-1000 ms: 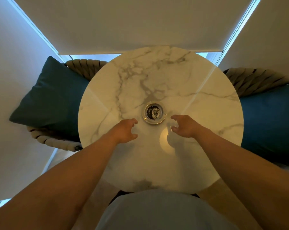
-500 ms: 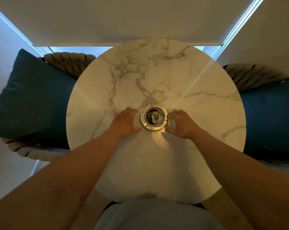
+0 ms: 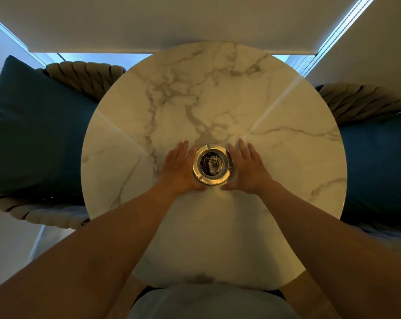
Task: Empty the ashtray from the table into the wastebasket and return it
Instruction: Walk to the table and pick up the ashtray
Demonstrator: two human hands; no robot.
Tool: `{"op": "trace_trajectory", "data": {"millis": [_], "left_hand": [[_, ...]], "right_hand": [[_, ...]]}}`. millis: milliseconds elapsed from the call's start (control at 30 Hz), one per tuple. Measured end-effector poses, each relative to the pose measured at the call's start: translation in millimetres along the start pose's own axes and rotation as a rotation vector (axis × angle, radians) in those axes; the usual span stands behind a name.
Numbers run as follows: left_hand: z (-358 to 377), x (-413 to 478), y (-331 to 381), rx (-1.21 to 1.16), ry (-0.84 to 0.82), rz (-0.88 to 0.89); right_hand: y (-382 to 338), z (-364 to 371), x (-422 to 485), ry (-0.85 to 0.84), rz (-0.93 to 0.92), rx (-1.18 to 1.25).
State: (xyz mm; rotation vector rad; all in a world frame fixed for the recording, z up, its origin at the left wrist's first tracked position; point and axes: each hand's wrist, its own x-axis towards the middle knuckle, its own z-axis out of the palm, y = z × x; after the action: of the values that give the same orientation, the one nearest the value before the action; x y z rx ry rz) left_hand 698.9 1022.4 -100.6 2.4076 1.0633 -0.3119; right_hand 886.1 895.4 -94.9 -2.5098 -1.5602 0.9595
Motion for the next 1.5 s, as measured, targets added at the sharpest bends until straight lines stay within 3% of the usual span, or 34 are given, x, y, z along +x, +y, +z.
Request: {"op": "trace_trajectory", "data": {"millis": [900, 1500], "left_hand": [[5.7, 13.6, 4.0, 0.065, -0.026, 0.021], [-18.4, -4.9, 9.2, -0.107, -0.022, 0.107]], "right_hand": [[-9.5, -1.0, 8.3, 0.012, 0.048, -0.048], [-15.3, -14.1, -10.4, 0.064, 0.008, 0.059]]}}
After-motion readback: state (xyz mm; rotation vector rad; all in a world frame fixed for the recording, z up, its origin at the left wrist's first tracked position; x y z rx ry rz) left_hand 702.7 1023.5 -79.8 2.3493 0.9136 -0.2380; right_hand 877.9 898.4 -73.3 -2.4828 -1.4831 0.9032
